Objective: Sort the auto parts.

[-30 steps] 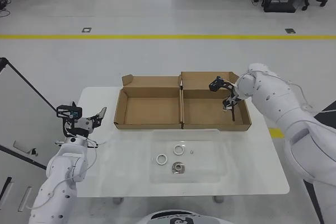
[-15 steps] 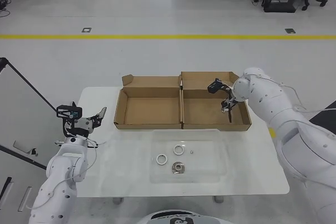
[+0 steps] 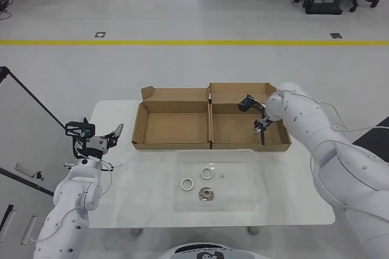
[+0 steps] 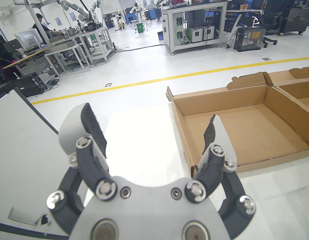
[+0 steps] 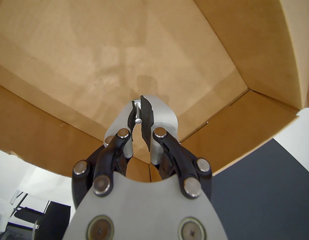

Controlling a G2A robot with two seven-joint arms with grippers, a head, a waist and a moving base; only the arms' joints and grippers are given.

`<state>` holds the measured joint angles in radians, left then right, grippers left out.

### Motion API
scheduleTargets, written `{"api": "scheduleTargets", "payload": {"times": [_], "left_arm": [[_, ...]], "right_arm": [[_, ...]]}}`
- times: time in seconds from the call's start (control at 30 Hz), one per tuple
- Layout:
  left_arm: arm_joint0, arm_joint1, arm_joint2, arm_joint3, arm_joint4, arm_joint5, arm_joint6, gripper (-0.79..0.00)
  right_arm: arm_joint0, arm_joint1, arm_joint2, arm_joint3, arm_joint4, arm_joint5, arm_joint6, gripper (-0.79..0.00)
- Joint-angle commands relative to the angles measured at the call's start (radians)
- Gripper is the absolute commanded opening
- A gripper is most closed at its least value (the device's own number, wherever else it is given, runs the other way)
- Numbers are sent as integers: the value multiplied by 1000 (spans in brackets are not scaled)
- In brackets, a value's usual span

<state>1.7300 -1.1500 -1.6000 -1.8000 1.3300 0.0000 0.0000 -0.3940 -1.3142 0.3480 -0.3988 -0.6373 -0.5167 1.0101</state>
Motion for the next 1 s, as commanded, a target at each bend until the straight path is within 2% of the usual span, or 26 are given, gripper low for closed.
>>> {"api": "scheduleTargets", "payload": {"times": [0.0, 0.07, 0.2, 0.33, 0.37, 0.4, 0.43, 0.7, 0.97], "left_arm": [[0, 0, 0, 0, 0, 0, 0, 0], [0, 0, 0, 0, 0, 0, 0, 0], [0, 0, 0, 0, 0, 0, 0, 0], [0, 0, 0, 0, 0, 0, 0, 0], [0, 0, 0, 0, 0, 0, 0, 0], [0, 0, 0, 0, 0, 0, 0, 0], [0, 0, 0, 0, 0, 0, 0, 0], [0, 0, 0, 0, 0, 0, 0, 0], [0, 0, 0, 0, 0, 0, 0, 0]], "right_arm": [[0, -5, 1, 8, -3, -1, -5, -616], [0, -9, 4, 16, -2, -4, -7, -579], [-2, -17, 8, 27, -3, -7, -9, -554], [-2, -24, 14, 40, -4, -5, -14, -449], [-1, -25, 15, 43, -4, -5, -17, -388], [0, -26, 17, 46, -5, -6, -20, -175], [3, -26, 20, 50, -5, -8, -23, 0], [38, -13, 50, 65, -6, -52, -91, 0], [78, 31, 93, 18, -5, -165, -132, 0]]}}
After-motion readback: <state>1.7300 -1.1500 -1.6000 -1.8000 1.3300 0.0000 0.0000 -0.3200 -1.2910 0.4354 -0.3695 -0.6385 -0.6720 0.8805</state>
